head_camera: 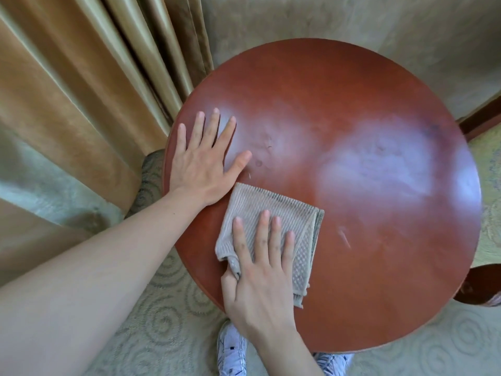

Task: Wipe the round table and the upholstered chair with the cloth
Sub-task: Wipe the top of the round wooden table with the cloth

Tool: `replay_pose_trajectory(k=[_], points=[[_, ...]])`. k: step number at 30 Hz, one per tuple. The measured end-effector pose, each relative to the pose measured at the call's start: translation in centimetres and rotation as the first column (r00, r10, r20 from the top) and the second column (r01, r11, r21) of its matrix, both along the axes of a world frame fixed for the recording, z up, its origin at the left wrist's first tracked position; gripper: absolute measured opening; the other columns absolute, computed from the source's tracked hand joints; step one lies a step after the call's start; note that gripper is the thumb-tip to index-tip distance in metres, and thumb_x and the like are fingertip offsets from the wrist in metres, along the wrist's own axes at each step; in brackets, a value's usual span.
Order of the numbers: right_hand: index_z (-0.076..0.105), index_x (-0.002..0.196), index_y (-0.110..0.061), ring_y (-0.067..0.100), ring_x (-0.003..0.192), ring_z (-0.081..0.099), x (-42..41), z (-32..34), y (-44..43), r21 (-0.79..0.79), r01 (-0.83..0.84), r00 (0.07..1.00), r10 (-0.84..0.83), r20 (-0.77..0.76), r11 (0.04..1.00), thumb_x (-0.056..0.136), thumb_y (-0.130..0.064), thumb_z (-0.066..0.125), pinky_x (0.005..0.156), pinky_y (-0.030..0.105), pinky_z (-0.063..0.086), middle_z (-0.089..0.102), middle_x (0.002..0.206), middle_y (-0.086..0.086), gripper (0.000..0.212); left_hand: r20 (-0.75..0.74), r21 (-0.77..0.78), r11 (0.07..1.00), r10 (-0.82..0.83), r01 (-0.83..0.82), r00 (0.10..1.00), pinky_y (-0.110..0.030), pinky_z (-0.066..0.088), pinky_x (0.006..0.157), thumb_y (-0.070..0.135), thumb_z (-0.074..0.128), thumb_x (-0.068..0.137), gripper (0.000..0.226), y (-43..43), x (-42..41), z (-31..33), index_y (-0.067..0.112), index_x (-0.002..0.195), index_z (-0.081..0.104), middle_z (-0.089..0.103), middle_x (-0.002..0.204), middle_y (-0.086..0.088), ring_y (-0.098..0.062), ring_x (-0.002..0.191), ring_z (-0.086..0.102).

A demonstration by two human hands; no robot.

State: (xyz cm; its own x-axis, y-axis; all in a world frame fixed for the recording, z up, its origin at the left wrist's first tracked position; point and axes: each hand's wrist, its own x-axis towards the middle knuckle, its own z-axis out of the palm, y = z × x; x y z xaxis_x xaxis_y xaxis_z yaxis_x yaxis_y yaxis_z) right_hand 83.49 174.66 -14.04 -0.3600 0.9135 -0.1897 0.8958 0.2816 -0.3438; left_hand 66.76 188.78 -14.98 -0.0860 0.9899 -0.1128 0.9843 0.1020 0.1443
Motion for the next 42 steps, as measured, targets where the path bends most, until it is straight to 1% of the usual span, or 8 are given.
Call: replay_pose_trajectory(k=[4, 10, 13, 18, 24, 31, 36, 42], points=[[0.017, 0.158, -0.025, 0.035, 0.152, -0.003, -0.7, -0.3, 4.8, 0.041, 0.001, 1.000, -0.002, 0.019, 0.999, 0.088, -0.038, 0.036, 0.120, 0.057, 0.003, 0.006, 0.165, 0.018, 0.073, 0.039, 0.002, 1.000, 0.002, -0.002, 0.999, -0.049, -0.005, 0.125, 0.068, -0.010, 0.092, 0.080, -0.1, 0.0, 0.1, 0.032, 0.161, 0.004, -0.002, 0.170, 0.000, -0.022, 0.156, -0.008], [0.005, 0.157, -0.037, 0.025, 0.152, -0.012, -1.1, -0.6, 11.8, 0.044, 0.069, 0.997, -0.070, 0.030, 0.997, 0.091, -0.042, 0.022, 0.121, 0.049, -0.012, -0.006, 0.166, 0.006, 0.068, 0.040, 0.009, 1.000, 0.005, -0.005, 0.999, -0.048, -0.006, 0.125, 0.061, -0.007, 0.098, 0.070, -0.1, -0.1, 0.0, 0.031, 0.160, 0.003, -0.002, 0.170, 0.000, -0.021, 0.156, -0.009], [0.004, 0.156, -0.040, 0.025, 0.152, -0.013, -1.0, -0.6, 16.2, 0.032, 0.085, 0.995, -0.086, 0.046, 0.996, 0.092, -0.044, 0.019, 0.120, 0.048, -0.014, -0.007, 0.167, 0.004, 0.066, 0.014, 0.004, 1.000, 0.005, -0.005, 1.000, -0.049, -0.005, 0.125, 0.061, -0.007, 0.097, 0.071, 0.0, 0.0, 0.0, 0.030, 0.161, 0.004, -0.001, 0.170, -0.001, -0.022, 0.156, -0.008], [-0.001, 0.156, -0.038, 0.028, 0.152, -0.013, 0.9, -0.2, 23.3, 0.001, 0.157, 0.983, -0.157, 0.091, 0.988, 0.096, -0.041, 0.022, 0.120, 0.051, -0.012, -0.009, 0.167, 0.007, 0.065, 0.005, 0.000, 1.000, 0.008, -0.008, 1.000, -0.047, -0.007, 0.125, 0.066, -0.011, 0.095, 0.075, -0.1, -0.1, 0.0, 0.033, 0.161, 0.003, -0.003, 0.170, 0.001, -0.021, 0.156, -0.009], [-0.006, 0.157, -0.027, 0.030, 0.152, -0.010, 7.7, 0.1, 28.5, -0.009, 0.345, 0.931, -0.342, 0.126, 0.938, 0.094, -0.037, 0.020, 0.120, 0.053, -0.009, -0.009, 0.167, 0.010, 0.069, -0.018, -0.011, 1.000, 0.015, -0.015, 1.000, -0.047, -0.007, 0.125, 0.069, -0.008, 0.094, 0.076, 0.0, 0.3, 0.1, 0.033, 0.161, 0.000, -0.004, 0.170, 0.001, -0.021, 0.156, -0.009], [0.001, 0.158, -0.026, 0.029, 0.152, -0.010, 14.3, 0.0, 29.3, -0.001, 0.495, 0.861, -0.490, 0.139, 0.869, 0.092, -0.038, 0.016, 0.121, 0.052, -0.009, -0.009, 0.166, 0.011, 0.069, -0.042, -0.013, 1.000, 0.025, -0.025, 0.999, -0.047, -0.006, 0.125, 0.069, -0.004, 0.096, 0.073, 0.0, 0.2, -0.1, 0.034, 0.160, -0.002, -0.007, 0.169, 0.002, -0.020, 0.155, -0.011], [0.003, 0.158, -0.033, 0.025, 0.153, -0.008, 15.9, 0.3, 26.7, 0.003, 0.387, 0.913, -0.384, 0.136, 0.922, 0.094, -0.037, 0.019, 0.122, 0.046, -0.007, -0.006, 0.167, 0.007, 0.066, -0.028, 0.005, 0.999, 0.045, -0.045, 0.999, -0.046, -0.005, 0.125, 0.068, -0.001, 0.097, 0.072, 0.0, 0.4, -0.2, 0.034, 0.160, 0.003, -0.003, 0.170, 0.002, -0.019, 0.156, -0.007], [0.000, 0.157, -0.036, 0.023, 0.152, -0.012, 15.8, 0.4, 19.6, -0.017, 0.284, 0.948, -0.279, 0.153, 0.959, 0.095, -0.035, 0.026, 0.121, 0.046, -0.010, -0.008, 0.167, 0.005, 0.068, -0.030, -0.015, 0.998, 0.068, -0.069, 0.997, -0.043, -0.005, 0.126, 0.064, 0.005, 0.100, 0.069, -0.2, 0.8, 0.3, 0.032, 0.161, 0.006, -0.002, 0.170, -0.001, -0.025, 0.156, -0.007]])
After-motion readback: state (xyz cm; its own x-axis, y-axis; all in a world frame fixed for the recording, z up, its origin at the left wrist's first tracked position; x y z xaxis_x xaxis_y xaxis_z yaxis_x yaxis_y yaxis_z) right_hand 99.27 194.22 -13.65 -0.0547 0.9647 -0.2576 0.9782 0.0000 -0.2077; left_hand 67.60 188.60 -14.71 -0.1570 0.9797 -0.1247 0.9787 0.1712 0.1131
